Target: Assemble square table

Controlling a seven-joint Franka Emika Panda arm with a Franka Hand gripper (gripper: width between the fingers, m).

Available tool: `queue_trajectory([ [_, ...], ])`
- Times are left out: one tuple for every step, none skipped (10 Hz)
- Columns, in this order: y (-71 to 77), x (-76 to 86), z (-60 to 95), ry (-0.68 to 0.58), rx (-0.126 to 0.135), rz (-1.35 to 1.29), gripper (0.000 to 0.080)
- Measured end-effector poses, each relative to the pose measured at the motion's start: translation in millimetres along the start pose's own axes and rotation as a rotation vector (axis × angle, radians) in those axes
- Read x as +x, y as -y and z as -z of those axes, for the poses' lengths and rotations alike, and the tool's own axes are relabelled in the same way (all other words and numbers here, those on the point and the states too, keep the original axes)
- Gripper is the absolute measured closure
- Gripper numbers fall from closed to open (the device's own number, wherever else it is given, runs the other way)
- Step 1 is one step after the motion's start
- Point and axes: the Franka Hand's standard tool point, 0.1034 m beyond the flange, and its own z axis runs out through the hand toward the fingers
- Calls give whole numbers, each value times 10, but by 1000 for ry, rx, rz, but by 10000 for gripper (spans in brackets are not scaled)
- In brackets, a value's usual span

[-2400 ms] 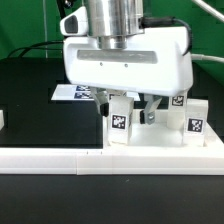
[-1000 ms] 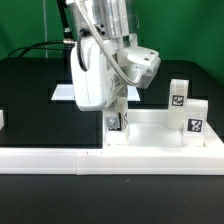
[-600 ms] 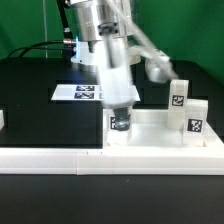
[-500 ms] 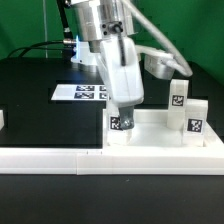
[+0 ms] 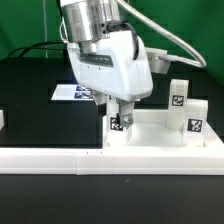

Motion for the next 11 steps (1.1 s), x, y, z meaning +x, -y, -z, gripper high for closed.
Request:
queue_trajectory([
  [45,-34,-21,14,-20,160,150],
  [108,-92,-55,38,-49,322,150],
  [135,-137,-77,42,-54,370,150],
  [129,-121,-73,39,-53,372,150],
  [126,-118,-74,37,-54,334,284],
  [111,-111,-75,37,-56,319,284],
  [62,-90,-81,35,-63,253,420],
  [26,-81,-88,34,-68,176,506],
  [32,-86,-90,30,-69,95,506],
  [34,-85,-90,28,-70,36,507],
  [34,-84,-90,26,-70,-3,507],
])
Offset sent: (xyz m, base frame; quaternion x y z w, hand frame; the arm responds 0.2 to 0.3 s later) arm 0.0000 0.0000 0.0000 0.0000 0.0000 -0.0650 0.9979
